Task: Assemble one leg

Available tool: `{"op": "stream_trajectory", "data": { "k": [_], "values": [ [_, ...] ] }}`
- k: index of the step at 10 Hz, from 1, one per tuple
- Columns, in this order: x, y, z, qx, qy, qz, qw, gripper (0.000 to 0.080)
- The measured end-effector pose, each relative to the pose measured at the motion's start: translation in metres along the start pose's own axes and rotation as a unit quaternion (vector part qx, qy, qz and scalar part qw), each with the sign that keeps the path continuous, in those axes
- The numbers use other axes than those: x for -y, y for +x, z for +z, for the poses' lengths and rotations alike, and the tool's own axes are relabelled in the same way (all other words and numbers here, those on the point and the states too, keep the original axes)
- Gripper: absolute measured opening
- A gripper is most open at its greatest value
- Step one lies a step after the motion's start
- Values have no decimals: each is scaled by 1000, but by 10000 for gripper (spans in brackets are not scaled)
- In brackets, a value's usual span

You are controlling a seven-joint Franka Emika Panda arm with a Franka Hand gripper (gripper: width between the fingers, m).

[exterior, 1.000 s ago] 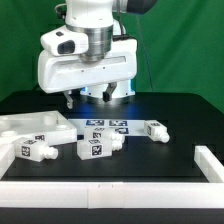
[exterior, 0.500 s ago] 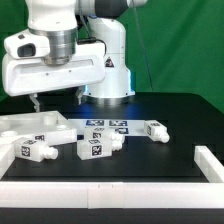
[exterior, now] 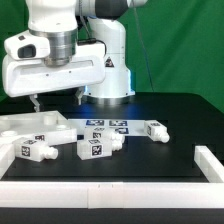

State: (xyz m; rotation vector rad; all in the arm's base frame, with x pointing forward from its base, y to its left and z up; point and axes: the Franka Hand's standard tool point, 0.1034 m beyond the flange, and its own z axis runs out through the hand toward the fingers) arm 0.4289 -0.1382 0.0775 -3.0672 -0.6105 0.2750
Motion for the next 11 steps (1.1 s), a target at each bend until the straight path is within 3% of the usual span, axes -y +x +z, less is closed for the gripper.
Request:
{"op": "stream_trajectory", "data": {
  "k": [1,3,5,8,9,11],
  "values": [
    [-10,-8,1,-17,-15,9,1000,648],
    [-45,-34,9,-17,-21,-24,999,648],
    [-37,-27,9,-17,-20,-26,999,648],
    [-38,-28,11,-18,-20,-27,999,648],
    [-48,-37,18,-17,-23,-31,999,648],
    [-81,-51,21,-8,-26,-47,999,648]
  ]
}}
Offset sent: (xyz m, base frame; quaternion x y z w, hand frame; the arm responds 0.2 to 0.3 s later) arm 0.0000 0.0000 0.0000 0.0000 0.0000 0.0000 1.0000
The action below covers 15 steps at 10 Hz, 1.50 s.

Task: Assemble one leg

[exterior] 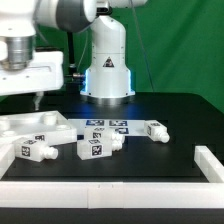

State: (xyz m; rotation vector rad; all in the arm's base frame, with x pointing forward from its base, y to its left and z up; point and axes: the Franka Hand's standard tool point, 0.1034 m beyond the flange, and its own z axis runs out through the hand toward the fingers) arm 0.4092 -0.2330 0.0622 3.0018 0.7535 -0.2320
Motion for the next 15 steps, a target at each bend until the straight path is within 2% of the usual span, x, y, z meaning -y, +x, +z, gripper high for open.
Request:
{"op": "stream_trajectory", "data": {
  "k": [1,2,5,7,8,12,14,15],
  "values": [
    [-9,0,1,1,-4,-7,1000,648],
    [-13,-2,6,2,-5,-12,1000,648],
    [-16,-15,30,9,7,-8,1000,648],
    [-19,-11,43,15,12,-1,1000,648],
    [-15,-11,50,15,14,1,1000,648],
    [-13,-13,52,14,13,3,1000,625],
    [-13,-13,53,14,13,3,1000,252],
    [-13,-13,53,14,13,3,1000,252]
  ]
}}
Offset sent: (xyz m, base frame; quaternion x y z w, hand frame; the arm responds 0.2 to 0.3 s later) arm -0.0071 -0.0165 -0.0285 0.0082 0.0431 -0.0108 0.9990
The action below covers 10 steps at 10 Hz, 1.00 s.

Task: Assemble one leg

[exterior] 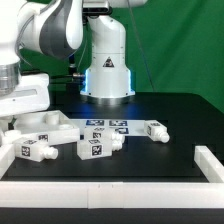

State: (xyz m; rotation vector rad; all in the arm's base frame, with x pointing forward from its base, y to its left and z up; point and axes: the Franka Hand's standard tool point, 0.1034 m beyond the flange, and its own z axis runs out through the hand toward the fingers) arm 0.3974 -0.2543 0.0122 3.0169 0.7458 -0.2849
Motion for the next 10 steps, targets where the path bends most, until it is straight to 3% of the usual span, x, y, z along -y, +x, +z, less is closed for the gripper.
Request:
{"op": "stream_trajectory", "data": {
  "k": [1,8,9,10],
  "values": [
    [0,0,0,0,0,0,1000,81],
    [1,1,-1,0,-1,5,1000,54],
    [5,9,-9,-5,-5,20,1000,54],
    [12,15,-26,-3,5,47,999,54]
  ]
}}
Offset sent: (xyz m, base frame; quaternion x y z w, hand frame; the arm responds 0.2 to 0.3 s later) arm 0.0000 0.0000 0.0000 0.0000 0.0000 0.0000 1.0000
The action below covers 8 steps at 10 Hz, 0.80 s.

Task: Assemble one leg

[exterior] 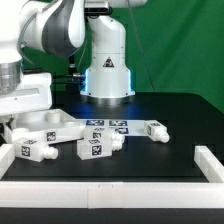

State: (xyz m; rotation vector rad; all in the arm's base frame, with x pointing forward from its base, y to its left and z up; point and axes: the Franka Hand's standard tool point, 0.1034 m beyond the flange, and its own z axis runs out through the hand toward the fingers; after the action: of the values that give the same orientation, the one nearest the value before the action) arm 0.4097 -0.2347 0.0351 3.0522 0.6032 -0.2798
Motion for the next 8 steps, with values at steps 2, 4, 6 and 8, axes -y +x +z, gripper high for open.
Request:
{"op": "stream_trajectory", "data": {
  "k": [2,4,6,8],
  "values": [
    [11,16,-42,19,34,47,998,54],
    [14,36,-66,32,41,92,994,54],
    [23,59,-67,40,32,174,983,54],
    [26,57,-56,37,28,154,987,54]
  ]
}}
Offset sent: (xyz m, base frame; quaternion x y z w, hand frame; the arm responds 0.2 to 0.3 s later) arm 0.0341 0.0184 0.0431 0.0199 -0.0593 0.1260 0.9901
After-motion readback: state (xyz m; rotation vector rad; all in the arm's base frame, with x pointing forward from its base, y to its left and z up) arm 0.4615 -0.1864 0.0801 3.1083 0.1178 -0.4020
